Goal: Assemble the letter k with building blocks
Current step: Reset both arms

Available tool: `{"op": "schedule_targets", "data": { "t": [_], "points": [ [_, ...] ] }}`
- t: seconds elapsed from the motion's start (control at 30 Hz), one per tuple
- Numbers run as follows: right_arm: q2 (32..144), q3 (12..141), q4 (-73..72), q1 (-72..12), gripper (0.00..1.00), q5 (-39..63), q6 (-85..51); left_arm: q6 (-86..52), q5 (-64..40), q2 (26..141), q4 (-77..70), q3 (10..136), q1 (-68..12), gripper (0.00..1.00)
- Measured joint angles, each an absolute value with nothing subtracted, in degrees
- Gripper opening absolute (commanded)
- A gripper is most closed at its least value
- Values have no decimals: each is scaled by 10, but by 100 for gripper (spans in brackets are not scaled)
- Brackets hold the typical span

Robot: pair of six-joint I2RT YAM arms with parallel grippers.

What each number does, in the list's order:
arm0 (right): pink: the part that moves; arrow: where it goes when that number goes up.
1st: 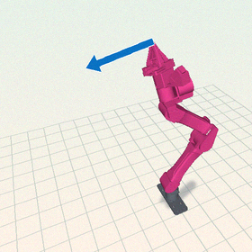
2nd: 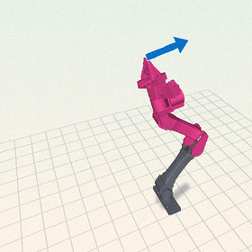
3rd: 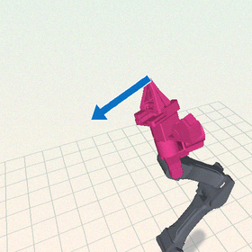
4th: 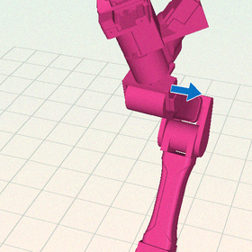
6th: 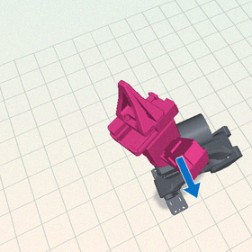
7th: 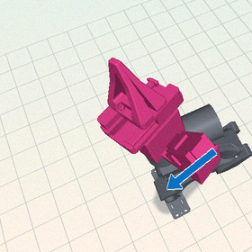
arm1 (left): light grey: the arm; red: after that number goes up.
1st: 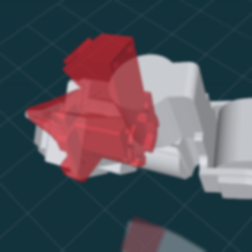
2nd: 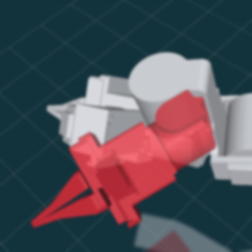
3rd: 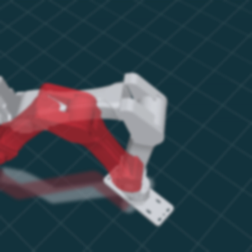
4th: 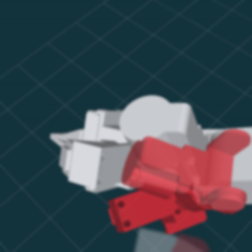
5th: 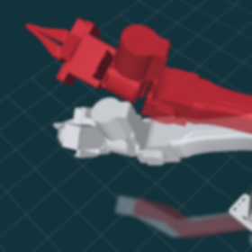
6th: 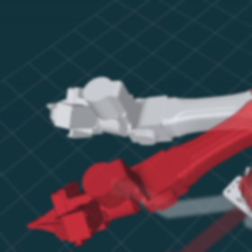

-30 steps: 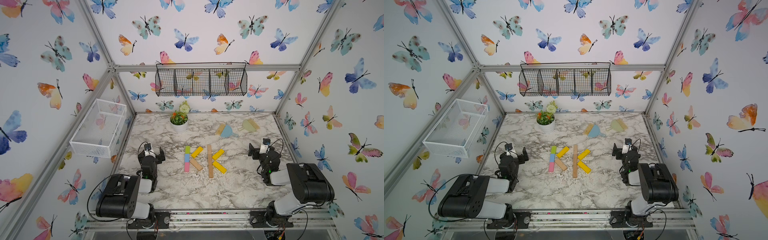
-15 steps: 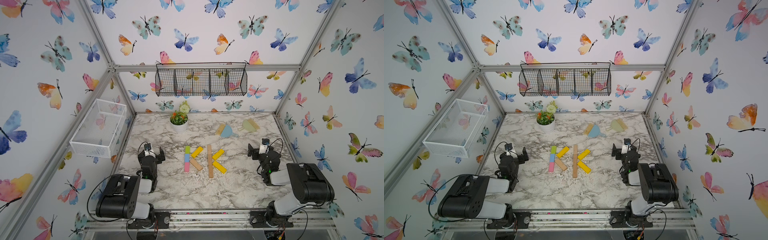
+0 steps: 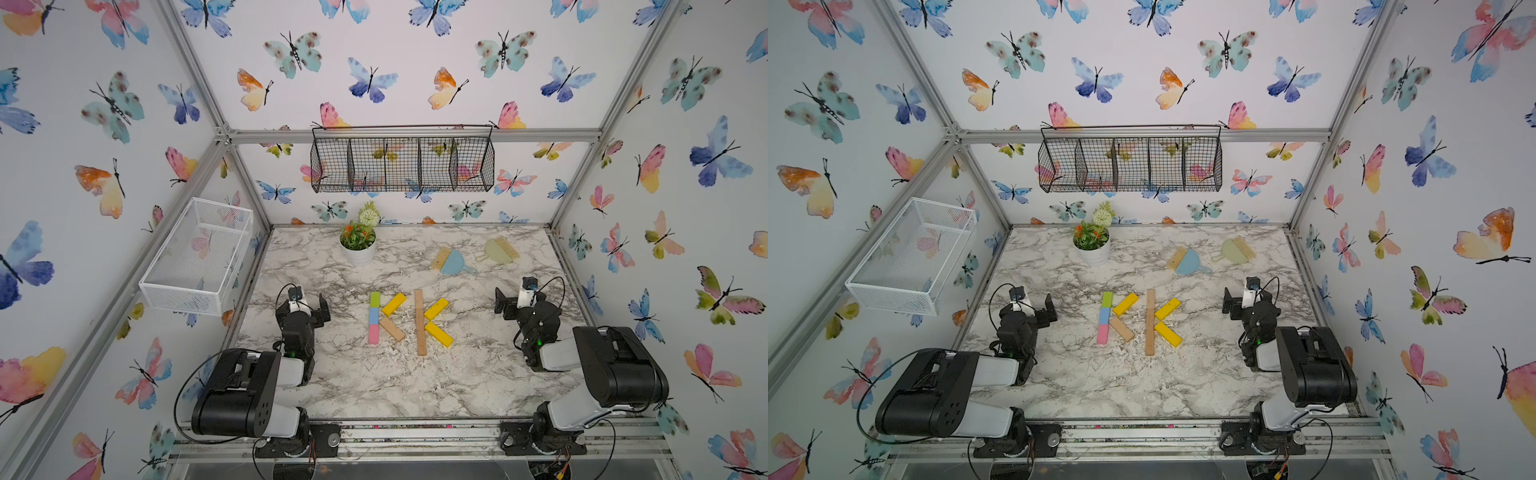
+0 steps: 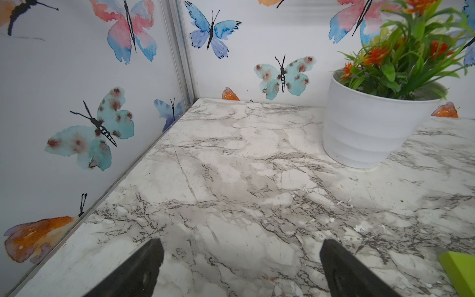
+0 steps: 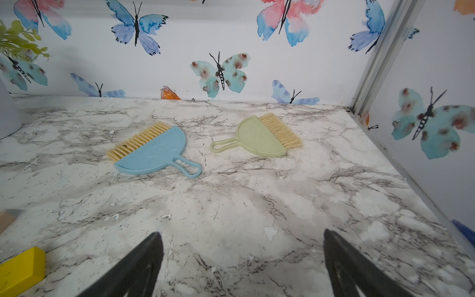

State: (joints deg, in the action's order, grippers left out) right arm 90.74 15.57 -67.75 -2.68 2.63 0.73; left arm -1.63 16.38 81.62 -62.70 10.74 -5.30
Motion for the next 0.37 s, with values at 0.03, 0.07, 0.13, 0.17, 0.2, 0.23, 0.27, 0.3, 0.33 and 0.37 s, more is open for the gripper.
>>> {"op": "schedule_targets", "data": {
  "t": [0.03,0.07,0.13,0.17,0.2,0.23,0.27,0.3,0.33,0.37],
  "points": [
    [907,156,-677,-27,98,26,7,-15,161,816,-627,107,-52,98],
    [907,156,-677,-27,98,26,7,-15,159,816,-627,107,-52,98],
    [907,156,-677,-27,98,26,7,-15,157,816,-627,107,-52,98],
    [907,156,-677,-27,98,26,7,-15,157,815,-627,107,-52,98],
    [907,156,-677,-27,98,27,7,-15,156,815,-627,107,-52,98],
    [907,156,-677,-27,98,27,7,-15,153,815,-627,107,-52,98],
    [907,156,-677,-27,98,27,7,-13,150,815,-627,107,-52,98],
    [907,156,-677,-27,98,27,7,-12,142,815,-627,107,-51,98],
    [907,156,-677,-27,98,27,7,-11,134,815,-626,107,-49,98],
    [907,156,-677,-27,98,27,7,-10,130,815,-625,107,-48,98]
  ]
}}
